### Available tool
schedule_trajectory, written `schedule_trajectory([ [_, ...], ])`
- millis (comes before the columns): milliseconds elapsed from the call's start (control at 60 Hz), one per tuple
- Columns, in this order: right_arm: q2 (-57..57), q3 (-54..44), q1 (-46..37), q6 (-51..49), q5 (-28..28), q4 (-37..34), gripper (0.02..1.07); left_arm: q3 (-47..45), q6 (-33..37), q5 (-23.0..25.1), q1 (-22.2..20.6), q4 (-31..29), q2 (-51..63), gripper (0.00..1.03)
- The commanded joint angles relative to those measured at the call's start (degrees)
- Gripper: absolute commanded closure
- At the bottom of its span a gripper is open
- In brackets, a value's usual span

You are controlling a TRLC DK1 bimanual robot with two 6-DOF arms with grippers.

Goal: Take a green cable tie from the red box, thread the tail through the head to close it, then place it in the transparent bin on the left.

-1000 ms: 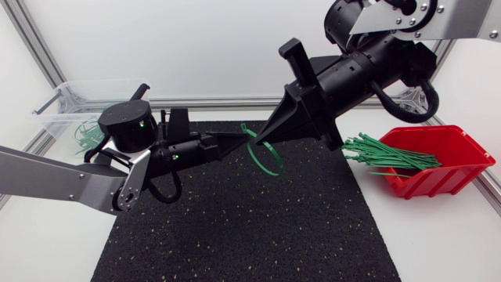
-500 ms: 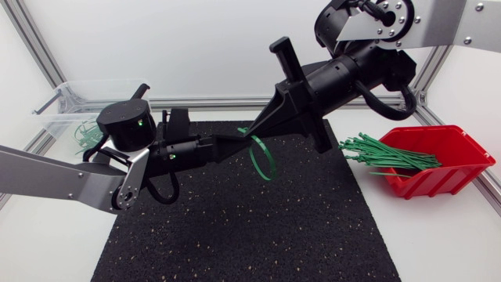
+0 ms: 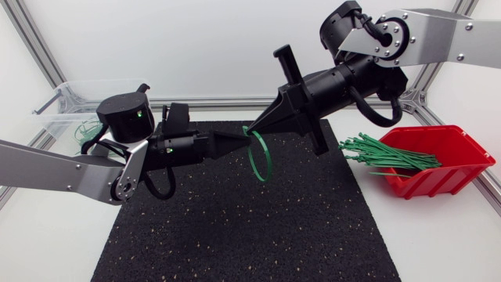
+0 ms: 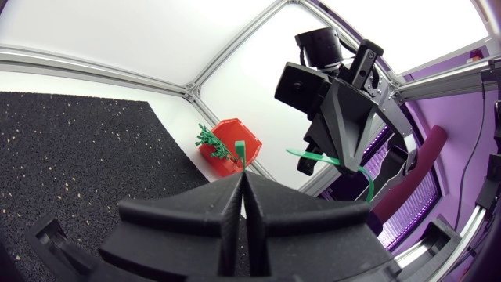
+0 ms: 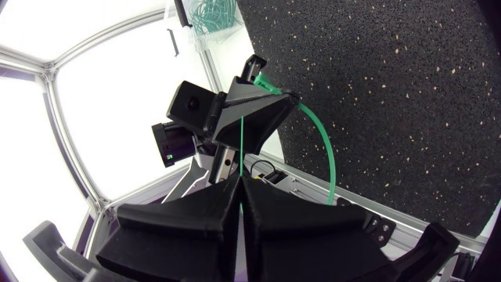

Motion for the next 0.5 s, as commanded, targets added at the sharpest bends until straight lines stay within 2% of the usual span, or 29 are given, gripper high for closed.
schedule_trajectory([
  [0,0.24,-1.34,-0.07,3.01,0.87,1.55,1.02,1.33,-1.05,1.23,0.35,-0.40,0.76,1.00],
  [117,-2.04,-2.31,0.72,6.26,3.50,5.41,1.02,1.33,-1.05,1.58,0.35,-0.66,0.49,1.00],
  [183,-1.60,-1.87,1.25,7.14,2.98,2.34,1.02,1.33,-1.05,1.67,0.35,-0.75,0.49,1.00],
  [483,-4.94,-3.45,0.90,13.12,1.83,1.02,1.02,1.68,-1.05,2.28,0.17,-3.82,-1.71,1.00],
])
